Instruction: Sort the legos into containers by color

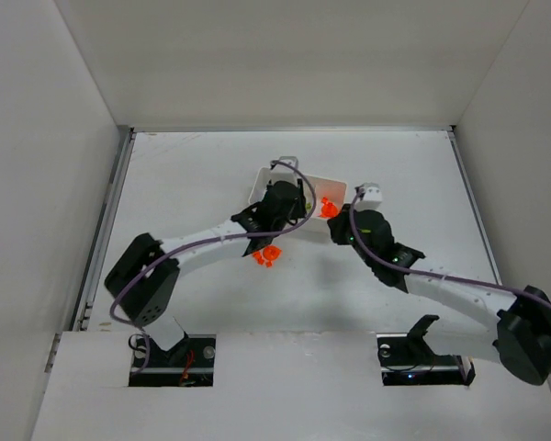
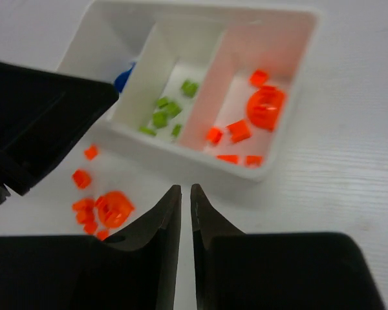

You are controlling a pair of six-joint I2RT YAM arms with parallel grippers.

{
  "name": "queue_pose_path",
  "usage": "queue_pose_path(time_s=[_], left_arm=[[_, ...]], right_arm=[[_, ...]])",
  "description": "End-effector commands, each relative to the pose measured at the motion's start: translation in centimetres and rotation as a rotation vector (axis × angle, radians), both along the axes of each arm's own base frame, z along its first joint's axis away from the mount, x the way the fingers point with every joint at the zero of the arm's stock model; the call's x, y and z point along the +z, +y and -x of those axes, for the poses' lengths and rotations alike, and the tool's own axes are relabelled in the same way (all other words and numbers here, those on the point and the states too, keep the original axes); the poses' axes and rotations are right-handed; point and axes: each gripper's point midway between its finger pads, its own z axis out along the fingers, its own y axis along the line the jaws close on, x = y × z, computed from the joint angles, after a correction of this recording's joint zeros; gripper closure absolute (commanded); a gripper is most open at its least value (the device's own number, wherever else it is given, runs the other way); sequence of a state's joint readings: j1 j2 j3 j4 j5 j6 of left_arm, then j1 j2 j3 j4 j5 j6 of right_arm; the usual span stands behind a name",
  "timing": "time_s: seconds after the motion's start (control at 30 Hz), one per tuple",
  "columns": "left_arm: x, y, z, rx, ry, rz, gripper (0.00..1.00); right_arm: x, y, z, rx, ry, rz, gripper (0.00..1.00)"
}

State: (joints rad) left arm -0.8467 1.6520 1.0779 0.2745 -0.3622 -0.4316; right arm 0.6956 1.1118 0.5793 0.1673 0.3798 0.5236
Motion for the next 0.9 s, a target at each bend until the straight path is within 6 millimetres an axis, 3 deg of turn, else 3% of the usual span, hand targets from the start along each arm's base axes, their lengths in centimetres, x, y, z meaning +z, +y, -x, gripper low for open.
queue_pose_path(time_s=[0.0, 0.07, 0.13, 0.3, 0.57, 0.87], left_arm=[[0.6, 4.8, 1.6, 0.087, -0.019, 0.043, 0.70], [-0.8, 7.9, 3.4, 0.147, -0.004, 0.040, 0.70], [-2.0, 10.8, 5.1, 0.202, 0.009, 0.050, 0.69], [-5.4, 15.0, 7.6, 0.286, 0.064, 0.063, 0.69], [-7.2, 16.2, 8.4, 0.301, 0.096, 0.084, 0.69], [-8.7, 18.1, 9.5, 0.313, 0.118, 0.099, 0.68]], right_arm=[[2.1, 7.4, 1.4, 0.286, -0.055, 0.027, 0.86], [1.2, 9.7, 2.3, 0.363, -0.031, 0.040, 0.85], [0.0, 11.1, 2.2, 0.396, -0.001, 0.051, 0.78], [-3.5, 14.1, 2.1, 0.429, 0.092, 0.110, 0.57], [-7.4, 17.5, 1.6, 0.481, 0.158, 0.202, 0.44], [-10.5, 18.7, 1.1, 0.485, 0.205, 0.281, 0.47]])
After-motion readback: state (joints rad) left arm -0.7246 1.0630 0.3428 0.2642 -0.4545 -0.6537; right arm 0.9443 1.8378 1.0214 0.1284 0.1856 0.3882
